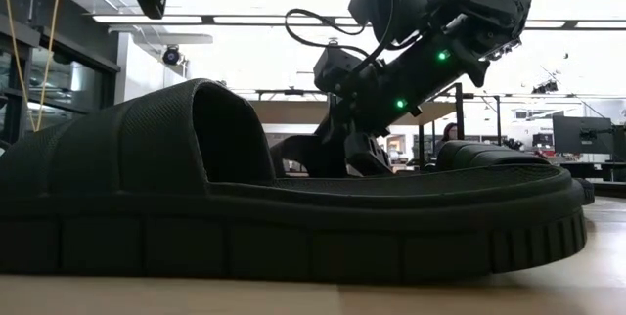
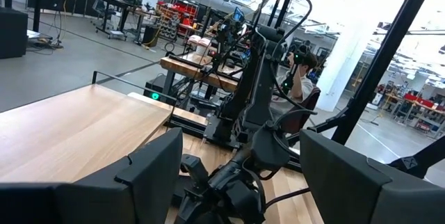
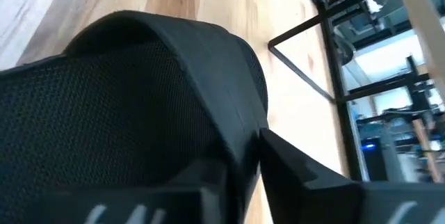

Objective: Pick and place slides into the shelf
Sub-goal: Put the black slipper on the shelf

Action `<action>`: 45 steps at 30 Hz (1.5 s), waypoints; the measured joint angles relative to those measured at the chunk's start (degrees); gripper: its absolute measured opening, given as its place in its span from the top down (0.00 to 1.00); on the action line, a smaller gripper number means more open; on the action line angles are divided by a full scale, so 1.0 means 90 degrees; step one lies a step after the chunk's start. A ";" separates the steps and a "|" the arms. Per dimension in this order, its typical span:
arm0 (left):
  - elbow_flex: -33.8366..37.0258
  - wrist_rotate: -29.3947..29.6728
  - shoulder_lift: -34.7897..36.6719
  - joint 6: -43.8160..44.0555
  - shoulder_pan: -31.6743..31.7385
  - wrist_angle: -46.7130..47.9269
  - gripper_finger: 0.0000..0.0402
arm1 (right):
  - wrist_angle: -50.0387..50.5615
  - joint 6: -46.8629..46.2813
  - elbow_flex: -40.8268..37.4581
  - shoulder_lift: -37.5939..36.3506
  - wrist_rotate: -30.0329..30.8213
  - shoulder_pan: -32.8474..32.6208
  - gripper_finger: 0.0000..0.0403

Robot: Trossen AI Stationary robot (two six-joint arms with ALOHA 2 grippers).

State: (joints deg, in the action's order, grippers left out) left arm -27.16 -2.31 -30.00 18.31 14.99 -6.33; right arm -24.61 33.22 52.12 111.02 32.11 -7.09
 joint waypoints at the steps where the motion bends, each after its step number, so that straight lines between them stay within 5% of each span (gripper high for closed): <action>1: 0.0000 0.0000 0.0000 0.0000 -0.0001 0.0000 0.33 | 0.0006 -0.0075 0.0000 0.0000 -0.0089 0.0005 0.91; 6: 0.0000 0.0000 0.0000 0.0000 -0.0001 0.0000 0.33 | 0.0013 -0.0137 0.0000 0.0002 -0.0148 -0.0001 0.99; 21: 0.0000 0.0000 0.0000 -0.0049 -0.0001 0.0010 0.32 | 0.0295 -0.0036 0.0006 -0.0166 0.0124 -0.0008 0.98; 27: 0.0000 0.0022 0.0001 -0.0049 0.0000 0.0031 0.32 | 0.1874 0.0114 0.0881 -0.0335 0.1152 -0.0154 0.98; 37: 0.0000 0.0069 -0.0029 0.0017 -0.0001 0.0206 0.32 | 0.4332 -0.1129 0.2842 -0.0342 0.1092 -0.0704 0.99; 45: 0.0000 0.0038 -0.0024 0.0015 0.0000 0.0192 0.33 | 0.6335 -0.1672 0.4059 -0.0345 0.2283 -0.1098 0.99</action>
State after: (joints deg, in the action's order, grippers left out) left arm -27.16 -1.97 -30.22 18.44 14.99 -4.60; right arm 32.40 18.17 88.65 107.92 52.66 -16.97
